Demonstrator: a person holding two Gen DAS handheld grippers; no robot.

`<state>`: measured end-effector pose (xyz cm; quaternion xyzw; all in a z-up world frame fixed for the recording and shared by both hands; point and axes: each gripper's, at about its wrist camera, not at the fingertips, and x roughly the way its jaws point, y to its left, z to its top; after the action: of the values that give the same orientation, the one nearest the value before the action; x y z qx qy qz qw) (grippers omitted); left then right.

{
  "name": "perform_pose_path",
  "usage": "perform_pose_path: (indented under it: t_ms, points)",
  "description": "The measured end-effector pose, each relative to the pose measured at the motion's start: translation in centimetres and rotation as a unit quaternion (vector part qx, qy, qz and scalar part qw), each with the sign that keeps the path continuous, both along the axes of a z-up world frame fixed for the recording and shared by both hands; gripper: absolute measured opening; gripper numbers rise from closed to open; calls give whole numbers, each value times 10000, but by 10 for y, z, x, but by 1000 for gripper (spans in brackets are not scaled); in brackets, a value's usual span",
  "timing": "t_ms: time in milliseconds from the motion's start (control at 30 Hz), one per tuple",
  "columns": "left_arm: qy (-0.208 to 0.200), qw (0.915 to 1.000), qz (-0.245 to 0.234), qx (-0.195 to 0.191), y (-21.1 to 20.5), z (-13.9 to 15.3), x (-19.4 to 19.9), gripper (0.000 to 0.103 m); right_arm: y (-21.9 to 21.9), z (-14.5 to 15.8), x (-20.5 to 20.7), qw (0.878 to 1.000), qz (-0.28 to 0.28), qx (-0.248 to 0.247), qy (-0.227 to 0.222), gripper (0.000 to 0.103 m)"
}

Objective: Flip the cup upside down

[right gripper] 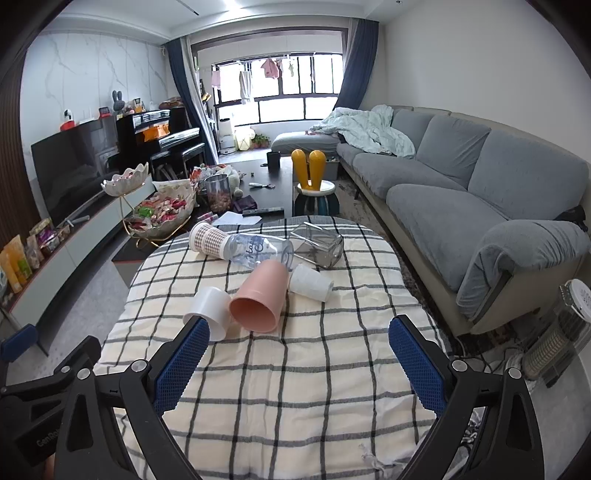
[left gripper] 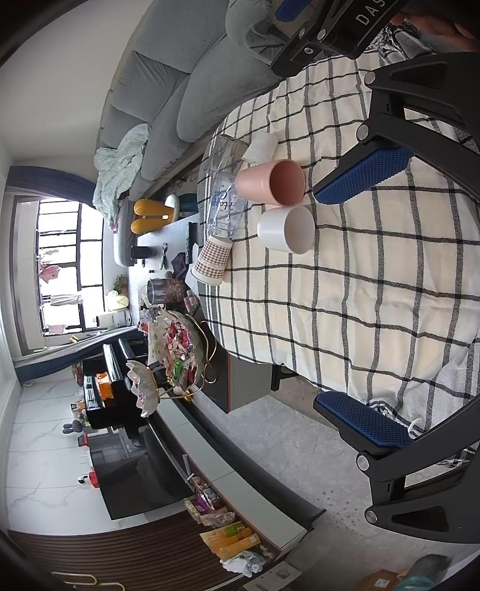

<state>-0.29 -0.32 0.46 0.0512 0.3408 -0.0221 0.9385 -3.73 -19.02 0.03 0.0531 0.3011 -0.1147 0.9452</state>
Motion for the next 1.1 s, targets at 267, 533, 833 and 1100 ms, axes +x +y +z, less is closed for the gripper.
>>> perform_pose_path:
  t_ms: [267,533,833,1100]
  points:
    - [3,10000,-5,-9,0,-1,0,103,0,0,0,10000,2,5,9,98]
    - [1,10000,-6,-16,1,-1,1,103,-1,1,-1,10000,1,9,10,98]
    - [-22,10000,12,-43,4,1,2,103,0,5,0,10000,6,9,15,98]
    - [-8,10000,34,-72,5,2,4,103,1,0,2,10000,24,-22,59,98]
